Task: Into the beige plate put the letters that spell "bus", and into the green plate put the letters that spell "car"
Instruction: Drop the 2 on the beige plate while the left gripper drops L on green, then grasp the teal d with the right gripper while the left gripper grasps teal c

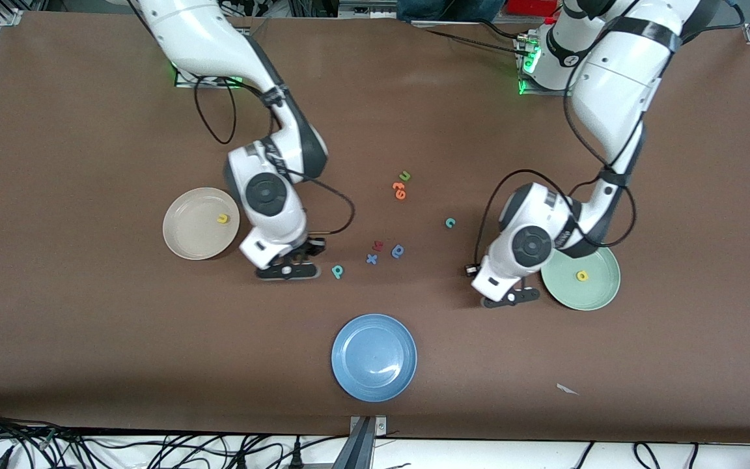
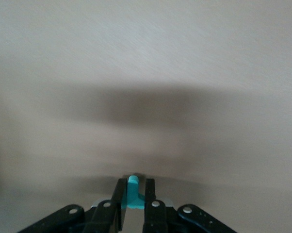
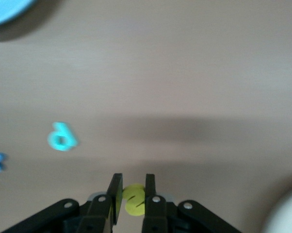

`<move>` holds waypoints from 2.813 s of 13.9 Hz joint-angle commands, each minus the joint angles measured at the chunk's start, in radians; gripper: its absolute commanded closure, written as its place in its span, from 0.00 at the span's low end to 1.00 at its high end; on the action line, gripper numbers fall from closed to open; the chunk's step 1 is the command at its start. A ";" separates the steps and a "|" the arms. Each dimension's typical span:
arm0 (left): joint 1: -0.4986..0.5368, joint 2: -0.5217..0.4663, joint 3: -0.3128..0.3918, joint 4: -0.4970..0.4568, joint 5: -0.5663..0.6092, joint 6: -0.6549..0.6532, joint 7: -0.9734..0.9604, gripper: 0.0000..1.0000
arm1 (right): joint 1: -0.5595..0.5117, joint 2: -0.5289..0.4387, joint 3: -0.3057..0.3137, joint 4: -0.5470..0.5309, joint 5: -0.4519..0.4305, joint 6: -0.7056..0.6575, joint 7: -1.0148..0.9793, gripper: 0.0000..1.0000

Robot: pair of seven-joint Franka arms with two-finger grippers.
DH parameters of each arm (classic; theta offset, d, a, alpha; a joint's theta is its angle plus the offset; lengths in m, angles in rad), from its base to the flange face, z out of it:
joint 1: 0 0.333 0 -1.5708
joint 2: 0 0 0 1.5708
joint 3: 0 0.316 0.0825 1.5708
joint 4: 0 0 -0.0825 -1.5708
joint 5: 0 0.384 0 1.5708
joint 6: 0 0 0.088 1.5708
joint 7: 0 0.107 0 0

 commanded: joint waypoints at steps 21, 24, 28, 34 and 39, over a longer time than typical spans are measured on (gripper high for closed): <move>0.184 -0.198 -0.216 -0.367 0.008 0.227 0.033 0.00 | 0.000 -0.141 -0.119 -0.178 0.009 -0.001 -0.085 0.12; 0.087 -0.200 -0.216 -0.375 0.049 0.231 -0.172 0.00 | -0.001 -0.019 -0.041 -0.001 0.102 0.000 0.060 0.13; 0.027 -0.198 -0.217 -0.404 0.134 0.231 -0.332 0.05 | 0.000 0.176 0.014 0.214 0.169 0.039 0.149 0.14; 0.006 -0.200 -0.217 -0.453 0.198 0.280 -0.415 0.22 | 0.014 0.274 0.070 0.250 0.171 0.172 0.203 0.23; -0.007 -0.194 -0.217 -0.452 0.244 0.282 -0.479 0.44 | 0.046 0.298 0.064 0.241 0.143 0.172 0.206 0.27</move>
